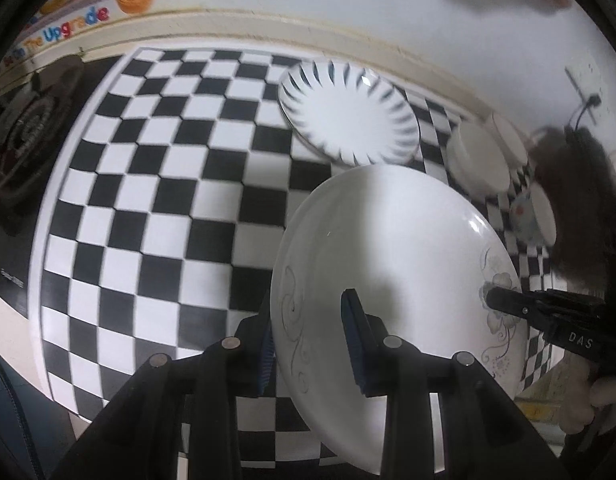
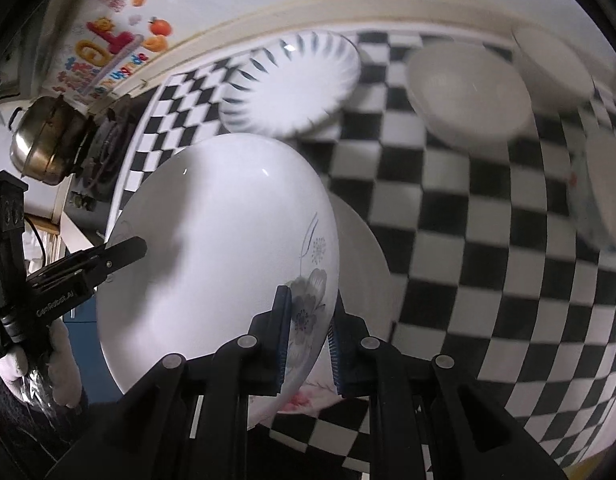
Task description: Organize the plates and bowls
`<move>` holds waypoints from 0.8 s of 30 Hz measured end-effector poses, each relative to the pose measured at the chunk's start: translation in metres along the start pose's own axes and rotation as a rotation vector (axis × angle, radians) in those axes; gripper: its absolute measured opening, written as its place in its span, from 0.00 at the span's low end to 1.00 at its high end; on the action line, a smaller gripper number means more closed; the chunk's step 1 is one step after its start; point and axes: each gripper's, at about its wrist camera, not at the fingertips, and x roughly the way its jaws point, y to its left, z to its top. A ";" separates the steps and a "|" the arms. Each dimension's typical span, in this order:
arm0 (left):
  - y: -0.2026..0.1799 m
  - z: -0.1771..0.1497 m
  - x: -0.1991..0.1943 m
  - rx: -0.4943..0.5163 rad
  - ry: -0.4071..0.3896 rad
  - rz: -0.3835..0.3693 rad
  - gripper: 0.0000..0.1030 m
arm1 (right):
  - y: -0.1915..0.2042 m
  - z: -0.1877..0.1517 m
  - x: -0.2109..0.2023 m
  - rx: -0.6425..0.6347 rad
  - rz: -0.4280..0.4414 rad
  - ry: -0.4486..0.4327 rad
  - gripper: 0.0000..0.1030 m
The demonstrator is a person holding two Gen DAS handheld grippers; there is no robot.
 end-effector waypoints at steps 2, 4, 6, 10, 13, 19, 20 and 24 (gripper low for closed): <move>-0.006 -0.005 0.011 0.024 0.023 0.009 0.27 | -0.009 -0.008 0.007 0.016 -0.008 0.007 0.19; -0.009 -0.008 0.020 0.035 0.042 0.014 0.27 | -0.014 -0.012 0.011 0.020 -0.018 0.013 0.19; -0.012 -0.011 0.029 0.043 0.063 0.021 0.27 | -0.018 -0.016 0.015 0.017 -0.031 0.019 0.19; -0.018 -0.015 0.042 0.062 0.091 0.033 0.27 | -0.026 -0.019 0.023 0.025 -0.052 0.025 0.19; -0.023 -0.016 0.048 0.066 0.131 0.035 0.28 | -0.031 -0.019 0.025 0.032 -0.074 0.016 0.19; -0.027 -0.019 0.055 0.073 0.180 0.062 0.28 | -0.032 -0.019 0.028 0.013 -0.109 0.017 0.19; -0.028 -0.019 0.056 0.072 0.191 0.063 0.28 | -0.032 -0.020 0.028 0.013 -0.114 0.019 0.19; -0.030 -0.020 0.057 0.068 0.214 0.073 0.28 | -0.037 -0.023 0.028 0.032 -0.094 0.021 0.18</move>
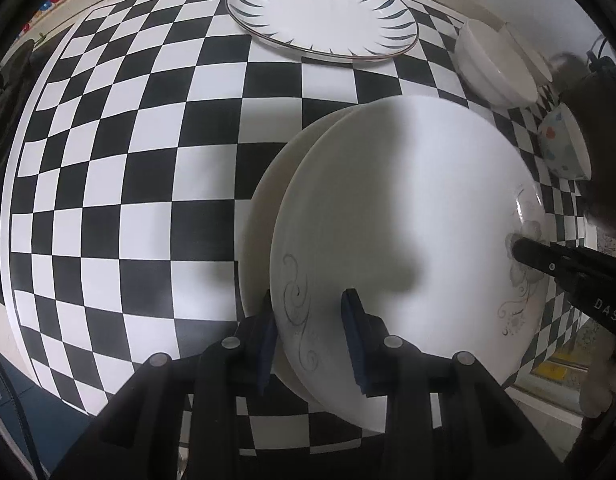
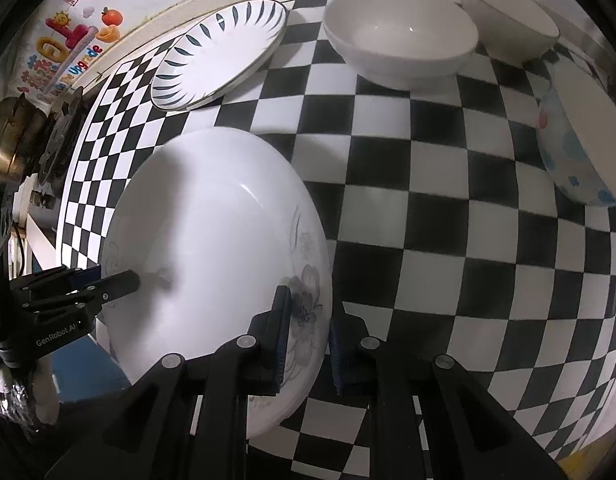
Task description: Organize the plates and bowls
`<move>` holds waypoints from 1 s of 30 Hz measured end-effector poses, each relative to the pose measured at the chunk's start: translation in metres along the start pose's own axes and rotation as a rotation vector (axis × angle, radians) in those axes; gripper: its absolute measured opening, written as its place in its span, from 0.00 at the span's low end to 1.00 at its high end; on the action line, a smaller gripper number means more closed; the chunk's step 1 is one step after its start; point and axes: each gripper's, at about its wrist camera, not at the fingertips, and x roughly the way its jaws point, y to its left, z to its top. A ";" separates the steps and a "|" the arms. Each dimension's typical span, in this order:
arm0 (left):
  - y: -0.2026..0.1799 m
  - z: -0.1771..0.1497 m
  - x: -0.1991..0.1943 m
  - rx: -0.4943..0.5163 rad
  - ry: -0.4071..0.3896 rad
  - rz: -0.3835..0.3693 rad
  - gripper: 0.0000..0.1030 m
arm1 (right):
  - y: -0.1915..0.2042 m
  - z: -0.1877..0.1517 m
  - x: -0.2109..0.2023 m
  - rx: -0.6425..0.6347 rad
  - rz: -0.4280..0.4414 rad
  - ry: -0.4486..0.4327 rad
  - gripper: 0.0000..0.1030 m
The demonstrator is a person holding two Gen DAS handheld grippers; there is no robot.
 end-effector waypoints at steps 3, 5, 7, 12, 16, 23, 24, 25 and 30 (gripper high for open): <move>0.003 0.001 0.000 -0.018 0.018 -0.013 0.28 | 0.001 -0.001 0.000 0.000 -0.006 0.000 0.18; 0.004 0.001 0.000 -0.029 0.024 -0.021 0.28 | 0.001 -0.002 0.001 0.005 -0.007 -0.003 0.18; 0.005 0.003 -0.001 -0.038 0.033 -0.021 0.28 | 0.000 -0.002 0.001 0.011 -0.007 0.001 0.18; 0.008 0.001 -0.006 -0.046 0.059 -0.018 0.28 | 0.004 -0.002 0.002 0.010 -0.034 0.019 0.18; 0.006 -0.001 -0.015 -0.016 0.054 0.029 0.28 | 0.007 -0.002 0.005 0.015 -0.041 0.043 0.18; 0.014 -0.003 -0.017 -0.032 0.058 0.053 0.27 | 0.015 -0.004 0.011 -0.002 -0.048 0.068 0.18; 0.016 -0.004 -0.017 -0.036 0.057 0.056 0.27 | 0.016 -0.004 0.011 -0.005 -0.052 0.071 0.18; 0.017 -0.005 -0.018 -0.037 0.058 0.059 0.27 | 0.016 -0.004 0.012 -0.008 -0.054 0.076 0.18; 0.025 -0.007 -0.046 -0.048 0.000 0.078 0.27 | 0.013 0.004 -0.003 0.008 -0.043 0.068 0.18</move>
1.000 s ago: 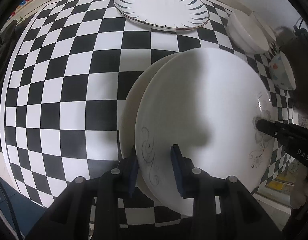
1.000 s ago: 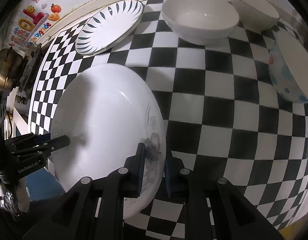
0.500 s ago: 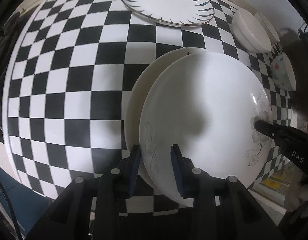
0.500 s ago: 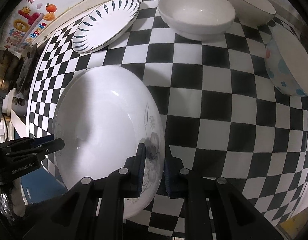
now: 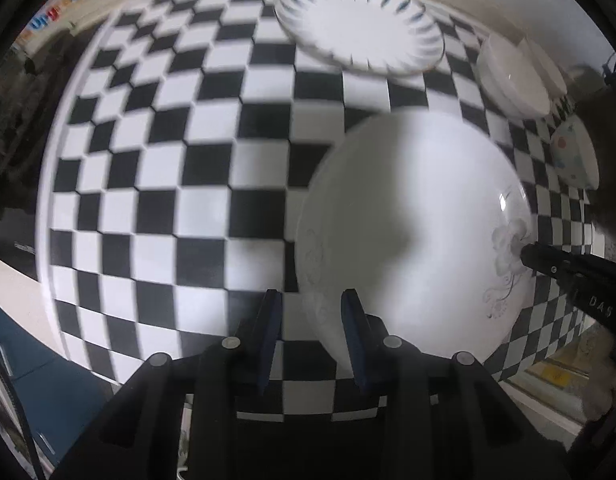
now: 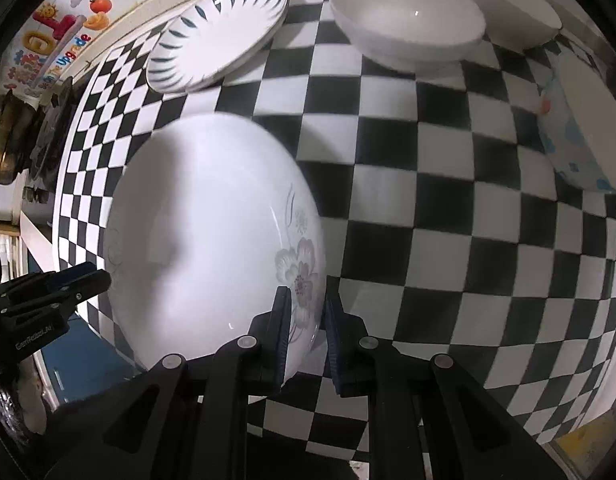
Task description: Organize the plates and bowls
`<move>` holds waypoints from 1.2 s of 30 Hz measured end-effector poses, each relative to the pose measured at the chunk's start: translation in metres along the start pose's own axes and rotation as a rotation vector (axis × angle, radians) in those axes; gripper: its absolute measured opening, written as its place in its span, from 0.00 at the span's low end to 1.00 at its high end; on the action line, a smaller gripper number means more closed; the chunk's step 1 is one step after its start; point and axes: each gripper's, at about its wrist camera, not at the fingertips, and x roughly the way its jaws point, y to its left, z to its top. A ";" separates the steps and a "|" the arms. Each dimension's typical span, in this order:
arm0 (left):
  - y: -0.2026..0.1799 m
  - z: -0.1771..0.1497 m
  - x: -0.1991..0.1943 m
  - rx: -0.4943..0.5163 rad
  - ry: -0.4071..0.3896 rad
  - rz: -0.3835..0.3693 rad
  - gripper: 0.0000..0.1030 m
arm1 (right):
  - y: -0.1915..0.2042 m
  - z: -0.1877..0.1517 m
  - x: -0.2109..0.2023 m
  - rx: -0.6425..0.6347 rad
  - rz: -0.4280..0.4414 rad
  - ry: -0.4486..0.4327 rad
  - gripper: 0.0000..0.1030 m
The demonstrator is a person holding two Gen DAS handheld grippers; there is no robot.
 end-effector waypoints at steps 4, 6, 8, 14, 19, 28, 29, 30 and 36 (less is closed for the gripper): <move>0.008 0.013 -0.037 -0.020 -0.092 0.007 0.29 | 0.005 0.016 -0.023 0.008 0.009 -0.014 0.19; 0.012 0.027 -0.051 -0.029 -0.134 -0.002 0.29 | 0.011 0.032 -0.037 0.018 0.042 -0.039 0.31; 0.015 0.053 -0.062 -0.033 -0.163 -0.010 0.31 | 0.017 0.046 -0.046 0.029 0.076 -0.070 0.50; 0.032 0.135 -0.042 -0.086 -0.161 -0.070 0.31 | 0.039 0.127 -0.058 0.031 0.108 -0.130 0.56; 0.047 0.188 0.002 -0.149 -0.069 -0.186 0.30 | 0.044 0.207 -0.026 0.047 0.099 -0.077 0.56; 0.052 0.237 0.062 -0.155 0.043 -0.209 0.30 | 0.038 0.284 0.047 0.069 0.044 0.061 0.56; 0.052 0.240 0.065 -0.152 0.048 -0.206 0.30 | 0.038 0.288 0.051 0.067 0.041 0.076 0.56; 0.051 0.243 0.068 -0.148 0.053 -0.207 0.30 | 0.036 0.291 0.056 0.071 0.041 0.094 0.56; 0.041 0.250 0.078 -0.113 0.063 -0.205 0.30 | 0.031 0.299 0.072 0.046 0.007 0.141 0.53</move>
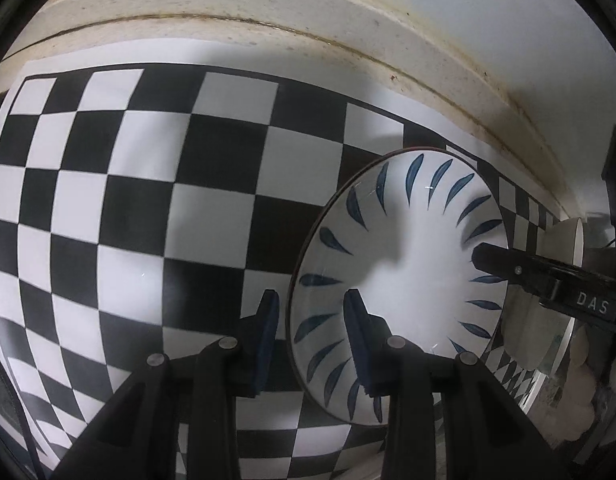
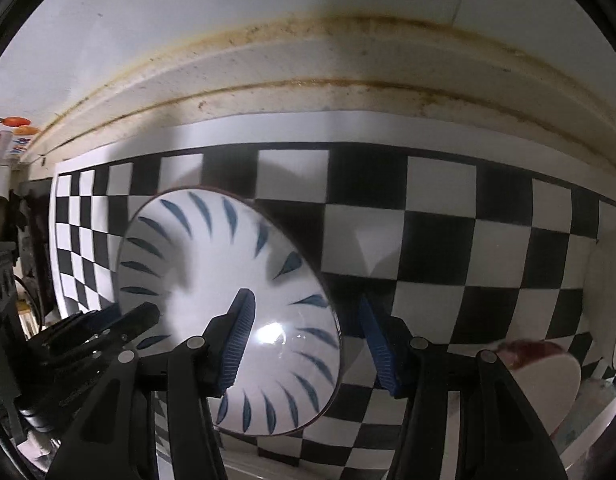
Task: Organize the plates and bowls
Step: 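Grasp the blue-leaf plate rim with both grippers, then lift the blue-leaf plate and carry it over the plate stack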
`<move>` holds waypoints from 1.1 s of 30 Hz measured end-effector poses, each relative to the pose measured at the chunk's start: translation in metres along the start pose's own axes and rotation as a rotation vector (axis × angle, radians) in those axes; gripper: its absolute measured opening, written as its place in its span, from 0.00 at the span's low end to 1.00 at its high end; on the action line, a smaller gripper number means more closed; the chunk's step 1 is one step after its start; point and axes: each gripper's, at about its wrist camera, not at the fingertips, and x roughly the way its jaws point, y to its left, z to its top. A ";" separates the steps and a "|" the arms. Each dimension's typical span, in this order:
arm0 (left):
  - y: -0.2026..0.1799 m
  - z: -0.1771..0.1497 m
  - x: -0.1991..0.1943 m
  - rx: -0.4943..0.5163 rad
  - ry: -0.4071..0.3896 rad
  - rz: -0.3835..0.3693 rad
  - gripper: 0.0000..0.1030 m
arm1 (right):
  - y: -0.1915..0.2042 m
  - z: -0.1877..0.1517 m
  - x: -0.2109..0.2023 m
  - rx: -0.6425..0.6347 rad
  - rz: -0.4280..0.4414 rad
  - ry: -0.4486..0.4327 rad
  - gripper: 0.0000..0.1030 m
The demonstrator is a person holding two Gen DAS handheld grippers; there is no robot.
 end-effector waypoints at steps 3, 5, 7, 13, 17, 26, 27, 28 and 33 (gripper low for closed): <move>-0.005 0.002 0.001 0.014 -0.005 0.013 0.22 | -0.002 0.001 0.007 -0.006 -0.002 0.030 0.30; -0.006 0.004 0.001 0.019 -0.019 0.018 0.21 | -0.002 0.001 0.007 -0.014 0.000 0.024 0.30; -0.008 0.004 0.000 0.017 -0.036 0.024 0.19 | -0.001 0.001 0.006 -0.023 -0.004 0.017 0.30; -0.014 0.000 -0.003 0.030 -0.058 0.056 0.18 | 0.001 -0.011 0.002 -0.039 -0.015 0.000 0.25; -0.019 -0.006 -0.008 0.025 -0.070 0.050 0.18 | 0.004 -0.020 -0.004 -0.053 -0.010 -0.010 0.23; -0.024 -0.009 -0.037 0.053 -0.103 0.054 0.18 | 0.006 -0.031 -0.025 -0.064 0.001 -0.029 0.23; -0.024 -0.009 -0.039 0.054 -0.107 0.054 0.18 | 0.007 -0.033 -0.029 -0.066 0.001 -0.033 0.23; -0.025 -0.009 -0.042 0.053 -0.111 0.053 0.18 | 0.007 -0.033 -0.032 -0.068 0.002 -0.037 0.23; -0.026 -0.018 -0.061 0.055 -0.127 0.046 0.18 | 0.011 -0.042 -0.056 -0.081 0.012 -0.063 0.22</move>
